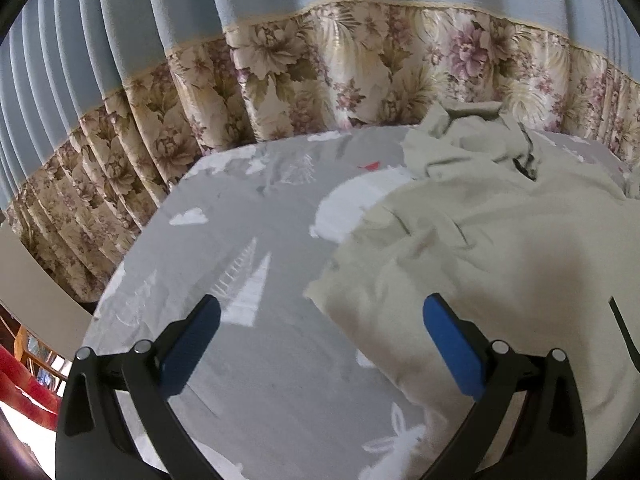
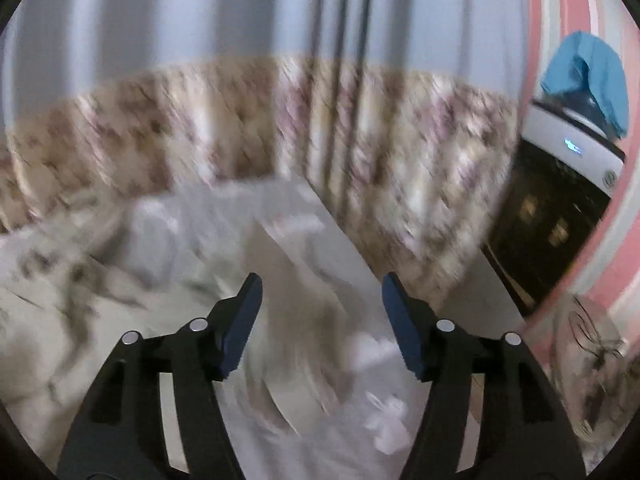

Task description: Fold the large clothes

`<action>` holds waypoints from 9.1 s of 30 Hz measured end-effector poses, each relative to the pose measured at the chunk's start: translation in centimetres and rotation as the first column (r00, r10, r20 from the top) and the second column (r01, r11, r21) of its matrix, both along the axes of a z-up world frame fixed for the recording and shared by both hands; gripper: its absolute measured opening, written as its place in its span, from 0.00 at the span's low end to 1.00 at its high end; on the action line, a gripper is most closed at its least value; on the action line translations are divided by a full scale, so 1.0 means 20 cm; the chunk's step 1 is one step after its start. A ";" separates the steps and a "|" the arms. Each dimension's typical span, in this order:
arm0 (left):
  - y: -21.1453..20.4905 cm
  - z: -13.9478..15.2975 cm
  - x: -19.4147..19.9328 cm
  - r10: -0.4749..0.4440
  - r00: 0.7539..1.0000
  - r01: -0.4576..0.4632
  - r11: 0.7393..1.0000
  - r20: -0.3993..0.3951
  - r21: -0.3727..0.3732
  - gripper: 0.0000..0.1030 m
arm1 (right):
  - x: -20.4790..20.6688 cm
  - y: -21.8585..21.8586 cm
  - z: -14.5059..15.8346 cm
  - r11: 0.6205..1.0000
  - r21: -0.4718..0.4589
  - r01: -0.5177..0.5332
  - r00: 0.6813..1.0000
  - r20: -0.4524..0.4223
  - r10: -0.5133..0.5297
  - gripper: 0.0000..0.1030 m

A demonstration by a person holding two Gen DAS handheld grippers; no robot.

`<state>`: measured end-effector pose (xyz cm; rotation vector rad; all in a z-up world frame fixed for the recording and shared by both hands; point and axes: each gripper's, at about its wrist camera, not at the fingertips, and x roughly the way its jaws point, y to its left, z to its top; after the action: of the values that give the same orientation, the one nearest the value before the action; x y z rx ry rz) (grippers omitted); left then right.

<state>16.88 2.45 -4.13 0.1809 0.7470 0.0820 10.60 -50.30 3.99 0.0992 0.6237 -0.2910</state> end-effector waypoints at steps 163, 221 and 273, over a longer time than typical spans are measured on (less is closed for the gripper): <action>-0.05 -0.22 0.47 -0.122 0.976 0.138 0.988 -0.182 0.073 0.12 | 0.72 1.02 -0.58 0.887 0.272 -0.373 0.868 -0.236 0.437 0.09; -0.29 0.12 -0.01 -0.178 0.984 0.176 0.980 -0.020 -0.088 0.95 | 0.03 -0.55 -0.37 0.971 0.239 0.003 0.972 -0.229 0.053 0.71; -0.26 0.12 0.13 -0.172 0.984 0.163 0.973 -0.046 -0.163 0.97 | 0.64 0.98 -0.04 0.831 0.288 -0.477 0.859 -0.048 0.510 0.88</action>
<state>19.50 -2.68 -1.76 0.0941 0.7917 -0.1441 23.40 -30.66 3.24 0.1747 0.7865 0.2982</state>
